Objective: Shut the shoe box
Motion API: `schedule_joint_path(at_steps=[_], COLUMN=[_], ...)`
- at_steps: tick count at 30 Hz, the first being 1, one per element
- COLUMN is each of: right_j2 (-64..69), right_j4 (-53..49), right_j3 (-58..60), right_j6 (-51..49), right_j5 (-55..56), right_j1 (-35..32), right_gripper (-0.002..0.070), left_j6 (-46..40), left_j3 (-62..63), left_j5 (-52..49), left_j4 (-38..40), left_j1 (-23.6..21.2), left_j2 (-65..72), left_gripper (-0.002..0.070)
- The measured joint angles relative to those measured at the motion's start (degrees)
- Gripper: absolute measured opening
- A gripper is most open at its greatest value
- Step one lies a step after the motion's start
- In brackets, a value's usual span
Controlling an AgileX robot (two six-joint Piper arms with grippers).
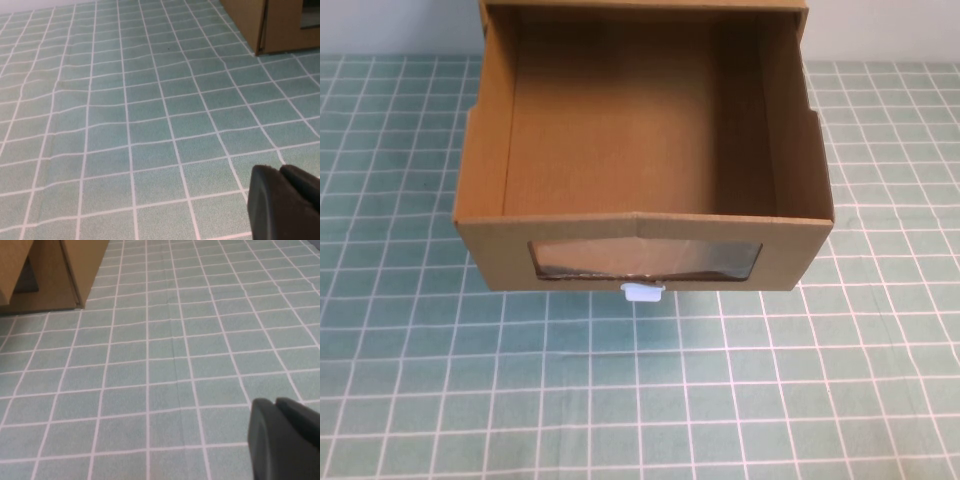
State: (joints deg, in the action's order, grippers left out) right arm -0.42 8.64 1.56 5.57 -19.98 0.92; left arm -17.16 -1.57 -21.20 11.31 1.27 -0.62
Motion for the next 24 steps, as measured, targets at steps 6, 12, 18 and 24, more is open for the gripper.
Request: schedule_joint_path(at_steps=[6, 12, 18, 24], right_j2=[0.0, 0.0, 0.0, 0.0], right_j4=[0.0, 0.0, 0.0, 0.0], right_j3=[0.0, 0.0, 0.0, 0.0], right_j6=[0.0, 0.0, 0.0, 0.0], right_j5=[0.0, 0.0, 0.0, 0.0], right_j1=[0.0, 0.0, 0.0, 0.0], right_gripper=[-0.0011, -0.0011, -0.0011, -0.0012], left_j6=[0.0, 0.0, 0.0, 0.1], left_j3=[0.0, 0.0, 0.0, 0.0], left_j5=[0.0, 0.0, 1.42, 9.66], left_j4=[0.0, 0.0, 4.09, 18.11], left_j1=[0.0, 0.0, 0.0, -0.08], left_j2=[0.0, 0.0, 0.0, 0.0], left_gripper=[-0.0005, -0.0005, -0.0005, -0.0005])
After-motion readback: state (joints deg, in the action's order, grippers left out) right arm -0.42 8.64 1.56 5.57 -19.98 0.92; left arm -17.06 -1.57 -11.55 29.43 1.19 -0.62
